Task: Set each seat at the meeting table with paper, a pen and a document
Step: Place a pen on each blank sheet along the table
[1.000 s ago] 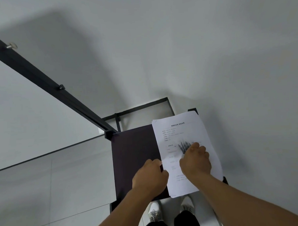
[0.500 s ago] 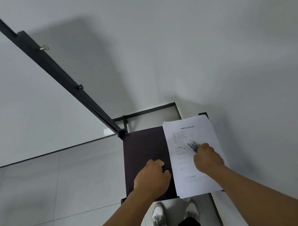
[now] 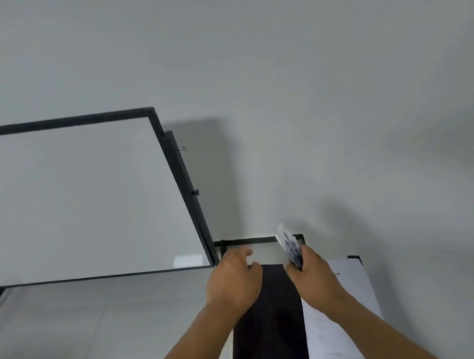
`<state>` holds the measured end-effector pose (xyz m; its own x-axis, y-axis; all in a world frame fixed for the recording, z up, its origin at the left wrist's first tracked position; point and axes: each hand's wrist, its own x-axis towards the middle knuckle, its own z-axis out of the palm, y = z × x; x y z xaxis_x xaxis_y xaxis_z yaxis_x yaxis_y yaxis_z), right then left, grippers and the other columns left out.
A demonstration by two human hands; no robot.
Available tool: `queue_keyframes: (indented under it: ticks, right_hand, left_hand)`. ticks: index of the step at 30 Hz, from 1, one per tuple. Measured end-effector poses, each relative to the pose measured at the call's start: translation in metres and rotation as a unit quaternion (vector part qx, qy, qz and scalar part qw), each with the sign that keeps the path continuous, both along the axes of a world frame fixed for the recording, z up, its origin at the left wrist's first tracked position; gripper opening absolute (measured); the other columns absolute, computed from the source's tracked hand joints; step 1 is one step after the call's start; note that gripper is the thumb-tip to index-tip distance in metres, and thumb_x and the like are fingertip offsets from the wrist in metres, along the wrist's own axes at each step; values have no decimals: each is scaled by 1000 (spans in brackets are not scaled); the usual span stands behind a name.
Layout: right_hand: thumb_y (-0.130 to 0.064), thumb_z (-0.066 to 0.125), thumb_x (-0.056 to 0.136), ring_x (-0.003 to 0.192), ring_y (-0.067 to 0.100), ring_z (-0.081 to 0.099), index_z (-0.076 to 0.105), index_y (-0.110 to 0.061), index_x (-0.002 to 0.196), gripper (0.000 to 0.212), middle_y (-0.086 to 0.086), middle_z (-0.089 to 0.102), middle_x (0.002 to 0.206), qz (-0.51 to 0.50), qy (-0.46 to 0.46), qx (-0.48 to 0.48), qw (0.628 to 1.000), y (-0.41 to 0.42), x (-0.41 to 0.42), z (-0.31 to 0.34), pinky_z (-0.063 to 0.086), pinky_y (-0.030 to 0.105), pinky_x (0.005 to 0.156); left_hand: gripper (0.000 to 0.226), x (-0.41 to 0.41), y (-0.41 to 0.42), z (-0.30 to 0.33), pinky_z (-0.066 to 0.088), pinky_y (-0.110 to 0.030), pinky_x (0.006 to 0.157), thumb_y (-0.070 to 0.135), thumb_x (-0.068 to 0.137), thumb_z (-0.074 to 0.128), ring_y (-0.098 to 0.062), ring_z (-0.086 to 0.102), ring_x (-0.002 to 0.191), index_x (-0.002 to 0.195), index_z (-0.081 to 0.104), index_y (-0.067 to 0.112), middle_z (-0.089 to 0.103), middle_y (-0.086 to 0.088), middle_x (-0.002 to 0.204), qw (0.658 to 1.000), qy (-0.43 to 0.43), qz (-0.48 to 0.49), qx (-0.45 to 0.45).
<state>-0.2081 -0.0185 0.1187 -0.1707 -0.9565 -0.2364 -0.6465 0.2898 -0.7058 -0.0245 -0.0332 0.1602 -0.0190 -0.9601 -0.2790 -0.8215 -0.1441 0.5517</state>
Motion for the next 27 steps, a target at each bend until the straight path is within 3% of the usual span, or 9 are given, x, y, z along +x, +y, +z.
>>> queue_keyframes:
  ticks: [5,9,11,14,18,21,27]
  right_hand:
    - [-34,62,106,66,7,54,59,-19,103,16,-6,60,83,38,-44,-50,997,-13,49,64,42,15,51]
    - [-27,63,106,56,3,52,58,-18,98,14,-8,55,77,66,-91,-78,991,-19,85,104,41,11,44]
    - [-31,65,104,55,6,56,62,-18,97,14,-6,60,75,90,-100,-74,988,-23,105,118,47,17,47]
    - [-35,70,99,59,15,64,67,-17,89,21,2,69,69,118,-117,-62,984,-30,134,131,59,37,63]
    - [-31,78,91,54,18,68,70,-13,78,24,3,74,61,182,-142,-49,972,-27,187,133,61,40,67]
    - [-38,81,86,61,24,73,72,-15,77,27,3,74,62,231,-144,-42,961,-14,232,128,63,44,72]
    - [-31,74,97,56,19,74,68,-12,89,22,4,75,63,366,-186,-12,912,40,321,133,64,43,74]
  left_hand:
    - [41,44,2,53,51,-27,101,34,109,51,-13,66,123,149,59,30,63,10,147,996,28,42,-73]
    - [39,81,7,76,52,-25,97,38,109,51,-8,67,112,147,59,33,61,13,143,989,24,92,-112]
    - [39,102,16,86,46,-22,93,39,110,50,-6,62,108,148,58,34,61,14,142,983,13,133,-128]
    - [40,134,37,92,48,-24,99,44,109,50,-4,63,118,148,56,39,59,19,143,974,-7,190,-122]
    - [39,181,81,94,49,-26,102,46,106,50,-4,64,120,143,59,41,59,21,136,956,-45,267,-113]
    - [37,209,117,93,51,-28,105,48,105,52,-7,66,120,140,61,41,60,19,136,939,-71,322,-94]
    - [35,266,206,91,51,-25,105,49,103,55,-11,66,124,136,65,40,60,14,139,896,-97,428,-68]
